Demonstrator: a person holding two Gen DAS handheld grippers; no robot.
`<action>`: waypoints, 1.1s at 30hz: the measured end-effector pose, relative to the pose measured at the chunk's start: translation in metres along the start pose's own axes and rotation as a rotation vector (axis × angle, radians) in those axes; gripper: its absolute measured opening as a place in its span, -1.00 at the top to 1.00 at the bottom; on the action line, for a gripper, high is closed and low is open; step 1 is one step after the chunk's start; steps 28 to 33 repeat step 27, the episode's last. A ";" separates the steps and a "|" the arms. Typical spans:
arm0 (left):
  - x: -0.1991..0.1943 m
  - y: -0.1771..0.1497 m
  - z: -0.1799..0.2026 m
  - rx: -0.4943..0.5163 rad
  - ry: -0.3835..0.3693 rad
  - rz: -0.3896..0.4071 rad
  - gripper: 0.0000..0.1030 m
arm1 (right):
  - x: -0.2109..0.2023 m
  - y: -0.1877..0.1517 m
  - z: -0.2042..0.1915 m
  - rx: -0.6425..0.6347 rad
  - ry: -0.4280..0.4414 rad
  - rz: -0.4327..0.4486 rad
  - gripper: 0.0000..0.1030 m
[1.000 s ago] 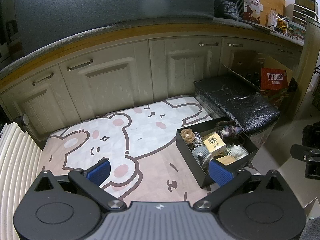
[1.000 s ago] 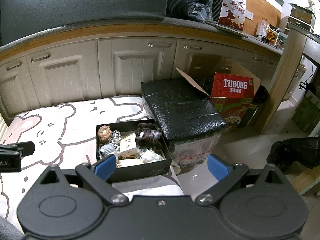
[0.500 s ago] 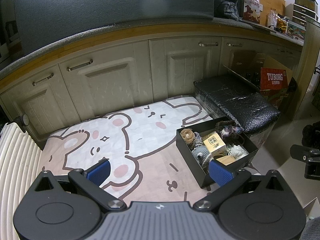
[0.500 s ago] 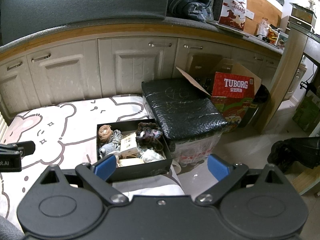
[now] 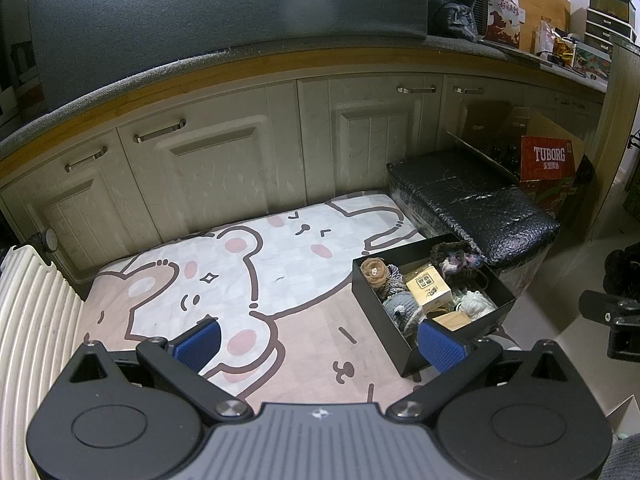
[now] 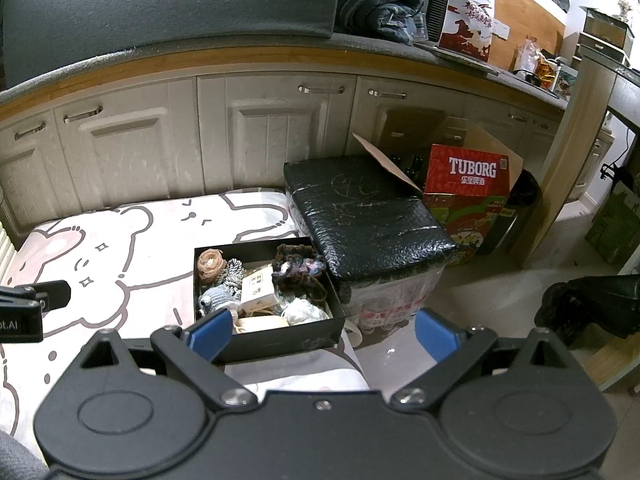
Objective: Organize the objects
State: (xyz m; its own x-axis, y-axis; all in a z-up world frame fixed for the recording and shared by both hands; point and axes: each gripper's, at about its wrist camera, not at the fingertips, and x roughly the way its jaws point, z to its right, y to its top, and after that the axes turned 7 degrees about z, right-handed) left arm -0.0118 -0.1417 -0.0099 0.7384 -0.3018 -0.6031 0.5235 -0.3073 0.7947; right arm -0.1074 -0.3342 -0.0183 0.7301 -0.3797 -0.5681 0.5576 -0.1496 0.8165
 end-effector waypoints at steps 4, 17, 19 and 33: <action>0.000 0.000 0.000 0.000 0.000 0.000 -1.00 | 0.000 0.000 0.000 0.000 0.000 0.000 -0.92; 0.000 0.000 0.003 0.000 -0.004 -0.004 -1.00 | 0.000 0.000 -0.001 0.000 0.000 -0.001 -0.92; 0.000 0.000 0.003 0.000 -0.005 -0.005 -1.00 | 0.000 0.000 -0.001 -0.001 0.000 -0.002 -0.92; 0.000 0.000 0.004 0.000 -0.007 -0.007 -1.00 | 0.001 0.000 -0.001 -0.002 0.001 -0.002 -0.92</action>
